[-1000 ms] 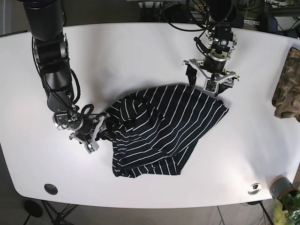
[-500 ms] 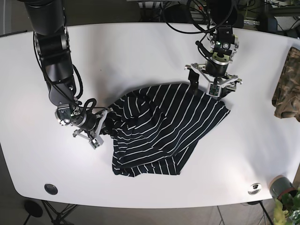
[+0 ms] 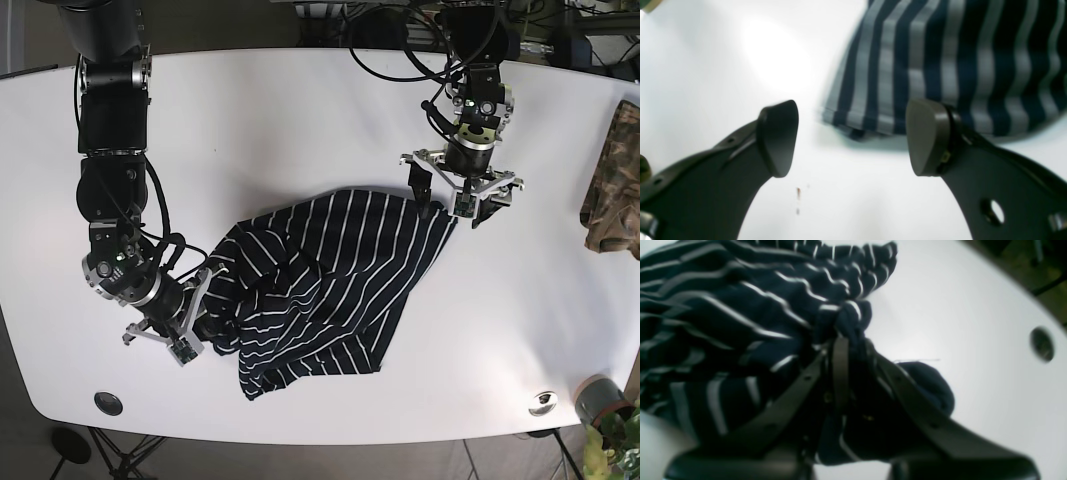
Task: Fold the T-shirt properly
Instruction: 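Drag the striped shirt away with the right gripper to spread it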
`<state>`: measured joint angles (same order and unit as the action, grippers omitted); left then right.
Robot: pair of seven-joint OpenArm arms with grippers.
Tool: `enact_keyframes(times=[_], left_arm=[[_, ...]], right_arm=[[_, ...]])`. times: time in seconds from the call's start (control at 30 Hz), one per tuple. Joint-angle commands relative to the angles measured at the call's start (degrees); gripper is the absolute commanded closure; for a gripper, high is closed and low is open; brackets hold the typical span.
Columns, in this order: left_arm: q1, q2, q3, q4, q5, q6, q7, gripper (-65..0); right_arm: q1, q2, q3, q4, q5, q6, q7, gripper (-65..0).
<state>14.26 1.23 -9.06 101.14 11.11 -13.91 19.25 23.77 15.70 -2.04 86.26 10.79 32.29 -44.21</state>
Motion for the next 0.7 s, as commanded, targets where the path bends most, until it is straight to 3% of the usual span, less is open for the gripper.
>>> enact_keyframes(times=[0.0, 0.2, 0.33, 0.67], left_arm=[[-0.59, -0.05, -0.04, 1.23, -0.61, 0.33, -1.53, -46.5], [-1.47, -0.40, -1.09, 1.23, -7.73, 0.33, -1.53, -46.5], [-2.88, -0.40, -2.94, 1.05, -10.54, 0.33, -1.53, -46.5], [-6.48, -0.31, -3.20, 0.70, -11.51, 0.33, -1.53, -46.5]], right_arm=[[3.44, 0.43, 1.30, 6.27, 0.60, -0.16, -1.46, -2.1], [8.45, 0.52, 1.47, 14.01, 1.04, -0.07, -7.88, -2.1], [12.41, 1.04, 1.47, 14.97, 1.13, 0.01, -7.97, -2.2], [26.56, 3.94, 1.12, 14.71, 1.21, 0.10, -8.06, -2.2]])
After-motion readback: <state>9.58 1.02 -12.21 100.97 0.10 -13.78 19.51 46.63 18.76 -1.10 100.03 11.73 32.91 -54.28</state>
